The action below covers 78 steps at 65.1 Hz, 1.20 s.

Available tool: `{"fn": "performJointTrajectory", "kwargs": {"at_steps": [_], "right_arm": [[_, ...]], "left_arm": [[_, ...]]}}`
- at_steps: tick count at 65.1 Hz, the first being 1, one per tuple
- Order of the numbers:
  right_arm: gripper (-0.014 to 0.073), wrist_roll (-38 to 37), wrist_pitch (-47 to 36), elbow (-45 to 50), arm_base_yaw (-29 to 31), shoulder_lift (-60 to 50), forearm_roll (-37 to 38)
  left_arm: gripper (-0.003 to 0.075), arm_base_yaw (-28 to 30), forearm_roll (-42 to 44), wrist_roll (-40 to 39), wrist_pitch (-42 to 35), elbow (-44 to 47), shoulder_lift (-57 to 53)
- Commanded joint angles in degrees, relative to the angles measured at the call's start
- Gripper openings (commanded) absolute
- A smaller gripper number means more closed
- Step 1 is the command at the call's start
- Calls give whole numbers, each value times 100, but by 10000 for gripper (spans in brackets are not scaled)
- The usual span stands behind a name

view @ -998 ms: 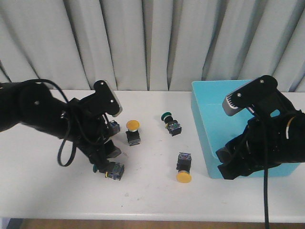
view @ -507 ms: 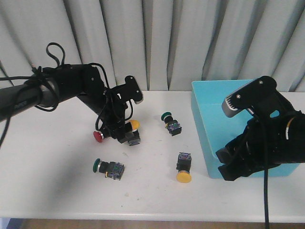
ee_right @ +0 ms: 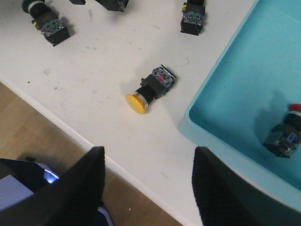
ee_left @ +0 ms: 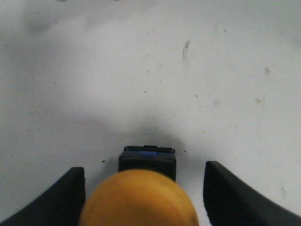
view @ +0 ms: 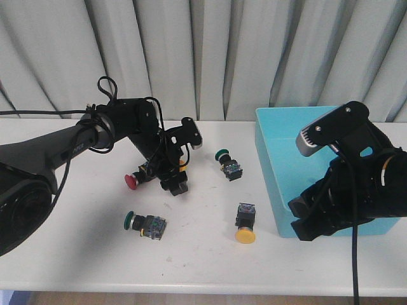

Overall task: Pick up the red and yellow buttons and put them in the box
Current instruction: 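Grasp the upright yellow-capped button with the left gripper, then lift the yellow button with the left gripper toward the right gripper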

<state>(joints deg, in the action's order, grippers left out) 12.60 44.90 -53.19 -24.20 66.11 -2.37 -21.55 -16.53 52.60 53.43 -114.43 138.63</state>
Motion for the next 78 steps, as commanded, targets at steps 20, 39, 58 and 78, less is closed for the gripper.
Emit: {"fn": "performJointTrajectory", "kwargs": {"at_steps": [20,39,58,78], "right_arm": [[401,51,-261,-153,-3,-115,22],[401,70,-266,-153,-3,-115,83],[401,70,-259,-153,-3,-115,151],[401,64,-184,-153,-3,-115,184]], "left_arm": [[246,-6,-182,-823,-206,-195,-499],[209,-6,-168,-2194,1,-195,-1510],[209,-6,-130,-3324,457,468,-3218],[209,-6,-348,-3301,-1945,5409,-6960]]}}
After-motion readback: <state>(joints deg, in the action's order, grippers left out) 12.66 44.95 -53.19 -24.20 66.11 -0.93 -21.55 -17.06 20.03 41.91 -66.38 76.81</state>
